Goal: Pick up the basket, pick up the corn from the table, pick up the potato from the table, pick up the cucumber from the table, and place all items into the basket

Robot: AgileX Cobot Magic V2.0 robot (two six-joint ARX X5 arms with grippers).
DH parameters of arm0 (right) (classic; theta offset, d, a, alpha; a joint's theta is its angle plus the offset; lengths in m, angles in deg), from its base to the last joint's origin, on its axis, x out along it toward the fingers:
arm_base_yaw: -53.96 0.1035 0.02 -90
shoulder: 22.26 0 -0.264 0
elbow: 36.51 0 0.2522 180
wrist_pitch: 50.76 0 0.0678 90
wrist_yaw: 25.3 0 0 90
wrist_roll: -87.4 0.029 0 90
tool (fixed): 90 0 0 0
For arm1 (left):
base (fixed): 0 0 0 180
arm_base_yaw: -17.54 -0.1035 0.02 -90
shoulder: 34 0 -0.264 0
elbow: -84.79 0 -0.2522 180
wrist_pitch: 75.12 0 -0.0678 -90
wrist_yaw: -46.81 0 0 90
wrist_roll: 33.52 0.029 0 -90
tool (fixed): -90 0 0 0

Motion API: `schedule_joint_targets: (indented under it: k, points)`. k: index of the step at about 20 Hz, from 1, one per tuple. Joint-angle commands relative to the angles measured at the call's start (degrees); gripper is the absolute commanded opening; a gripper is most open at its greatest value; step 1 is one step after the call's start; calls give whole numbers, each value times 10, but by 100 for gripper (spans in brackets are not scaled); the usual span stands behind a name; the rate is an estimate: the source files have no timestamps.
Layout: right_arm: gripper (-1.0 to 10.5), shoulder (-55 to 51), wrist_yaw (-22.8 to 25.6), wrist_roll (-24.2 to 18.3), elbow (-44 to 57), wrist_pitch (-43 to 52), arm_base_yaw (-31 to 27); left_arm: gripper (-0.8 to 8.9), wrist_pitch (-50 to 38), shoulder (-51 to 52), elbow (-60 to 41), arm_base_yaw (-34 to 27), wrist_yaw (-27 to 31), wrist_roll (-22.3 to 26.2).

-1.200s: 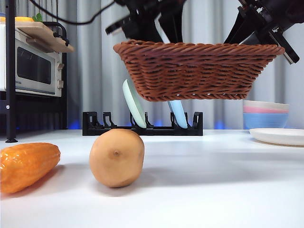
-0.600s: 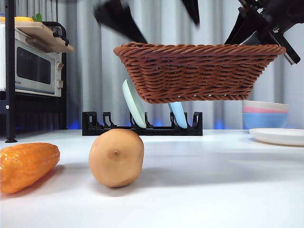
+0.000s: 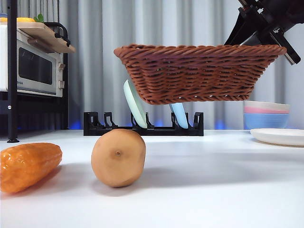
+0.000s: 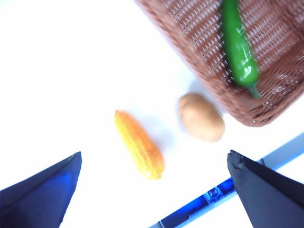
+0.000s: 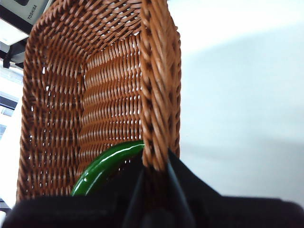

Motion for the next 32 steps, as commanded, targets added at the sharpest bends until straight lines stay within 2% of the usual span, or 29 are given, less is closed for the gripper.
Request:
schedule_joint_targets:
  k: [1, 5, 9, 13, 15, 20, 25, 28, 32]
  points:
    - [-12, -1, -5, -6, -5, 9, 0, 526, 14, 6, -57, 8, 5, -54]
    - [-12, -1, -5, -9, -5, 9, 0, 526, -30, 7, -153, 8, 4, -91]
    - [-12, -1, -5, -11, -5, 10, 0, 526, -121, 5, -250, 2, -13, -106]
    - [-12, -1, -5, -12, -5, 9, 0, 526, -207, -2, -318, -33, -56, -104]
    - [-12, -1, -5, -12, -5, 10, 0, 526, -238, -8, -341, -55, -58, -87]
    - [-12, -1, -5, -12, -5, 9, 0, 526, -289, -39, -364, -121, -63, -57]
    - [-12, -1, -5, -12, -5, 9, 0, 526, -365, -78, -364, -172, -135, -26]
    - [-12, -1, -5, -12, -5, 9, 0, 526, -386, -105, -364, -189, -164, -14]
    - [-12, -1, -5, -12, -5, 8, 0, 526, -387, -141, -364, -196, -163, -7]
